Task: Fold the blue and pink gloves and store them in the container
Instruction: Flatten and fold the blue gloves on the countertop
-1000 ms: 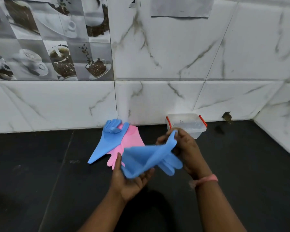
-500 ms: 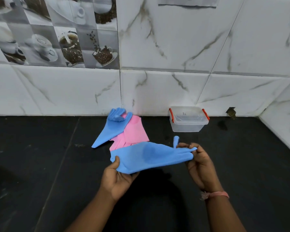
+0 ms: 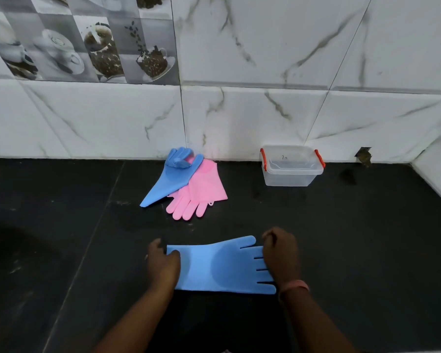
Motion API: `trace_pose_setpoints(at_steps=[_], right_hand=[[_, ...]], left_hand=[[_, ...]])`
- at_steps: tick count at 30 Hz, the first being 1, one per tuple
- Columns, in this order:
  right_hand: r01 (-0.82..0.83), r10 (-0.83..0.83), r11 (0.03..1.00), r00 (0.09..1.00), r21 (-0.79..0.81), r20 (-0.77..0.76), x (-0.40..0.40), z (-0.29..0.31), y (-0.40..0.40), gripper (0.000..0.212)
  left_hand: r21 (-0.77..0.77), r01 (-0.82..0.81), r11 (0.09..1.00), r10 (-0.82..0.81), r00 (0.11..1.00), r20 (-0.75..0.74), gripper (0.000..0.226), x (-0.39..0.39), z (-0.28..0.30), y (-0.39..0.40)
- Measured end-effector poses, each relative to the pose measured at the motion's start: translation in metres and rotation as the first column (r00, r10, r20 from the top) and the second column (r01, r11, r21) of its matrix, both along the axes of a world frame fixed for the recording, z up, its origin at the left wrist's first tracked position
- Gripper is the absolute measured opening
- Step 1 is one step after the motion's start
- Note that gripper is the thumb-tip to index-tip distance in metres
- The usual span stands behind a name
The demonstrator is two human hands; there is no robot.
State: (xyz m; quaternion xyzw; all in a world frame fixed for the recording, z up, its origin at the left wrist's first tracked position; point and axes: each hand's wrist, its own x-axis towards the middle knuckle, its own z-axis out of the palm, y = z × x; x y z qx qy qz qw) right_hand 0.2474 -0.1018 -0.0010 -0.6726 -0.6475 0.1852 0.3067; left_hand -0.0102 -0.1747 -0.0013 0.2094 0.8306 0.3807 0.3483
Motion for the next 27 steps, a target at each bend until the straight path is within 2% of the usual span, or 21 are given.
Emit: trace_pose_setpoints(at_steps=[1, 2, 3, 5, 6, 7, 8, 11, 16, 20, 24, 27], right_hand=[[-0.04, 0.037, 0.999, 0.997, 0.035, 0.072, -0.014, -0.002, -0.002, 0.019], [-0.079, 0.071, 0.995, 0.99, 0.064, 0.122, -0.027, -0.008, -0.008, 0.012], [-0.116, 0.102, 0.991, 0.979, 0.07, 0.175, -0.04, -0.018, -0.016, 0.012], [-0.186, 0.189, 0.982, 0.932, -0.042, 0.31, -0.06, -0.041, -0.034, 0.041], [-0.206, 0.241, 0.97, 0.894, -0.13, 0.379, -0.064, -0.051, -0.041, 0.055], [-0.221, 0.284, 0.956, 0.859, -0.19, 0.426, -0.065, -0.059, -0.044, 0.063], [-0.232, 0.306, 0.949, 0.84, -0.212, 0.448, -0.064, -0.064, -0.044, 0.065], [-0.255, 0.312, 0.95, 0.824, -0.181, 0.473, -0.062, -0.066, -0.034, 0.065], [-0.292, 0.354, 0.935, 0.804, -0.201, 0.478, -0.064, -0.065, -0.019, 0.066], [-0.298, 0.324, 0.946, 0.828, -0.132, 0.457, -0.061, -0.064, -0.021, 0.068], [-0.21, 0.245, 0.969, 0.856, -0.128, 0.456, -0.057, -0.063, -0.027, 0.074], [-0.098, 0.191, 0.972, 0.862, -0.215, 0.469, -0.068, -0.053, -0.018, 0.081]], left_hand=[[-0.066, 0.1, 0.993, -0.113, 0.966, -0.233, 0.063, 0.003, 0.0, -0.001], [-0.152, 0.214, 0.965, -0.259, 0.864, -0.431, 0.064, 0.008, -0.003, -0.003], [-0.22, 0.345, 0.912, -0.408, 0.738, -0.537, 0.064, 0.013, -0.008, -0.003], [-0.36, 0.6, 0.714, -0.678, 0.464, -0.57, 0.063, 0.024, -0.024, -0.003], [-0.423, 0.667, 0.614, -0.759, 0.35, -0.549, 0.065, 0.028, -0.035, -0.003], [-0.455, 0.701, 0.549, -0.8, 0.282, -0.53, 0.068, 0.03, -0.047, -0.006], [-0.457, 0.72, 0.522, -0.81, 0.25, -0.53, 0.07, 0.03, -0.058, -0.01], [-0.424, 0.726, 0.541, -0.777, 0.24, -0.582, 0.071, 0.024, -0.077, -0.015], [-0.43, 0.701, 0.569, -0.761, 0.251, -0.598, 0.076, 0.022, -0.076, -0.002], [-0.436, 0.652, 0.621, -0.732, 0.284, -0.619, 0.071, 0.022, -0.076, -0.004], [-0.468, 0.616, 0.634, -0.739, 0.305, -0.601, 0.072, 0.022, -0.069, -0.004], [-0.502, 0.594, 0.628, -0.758, 0.322, -0.567, 0.065, 0.026, -0.057, 0.0]])
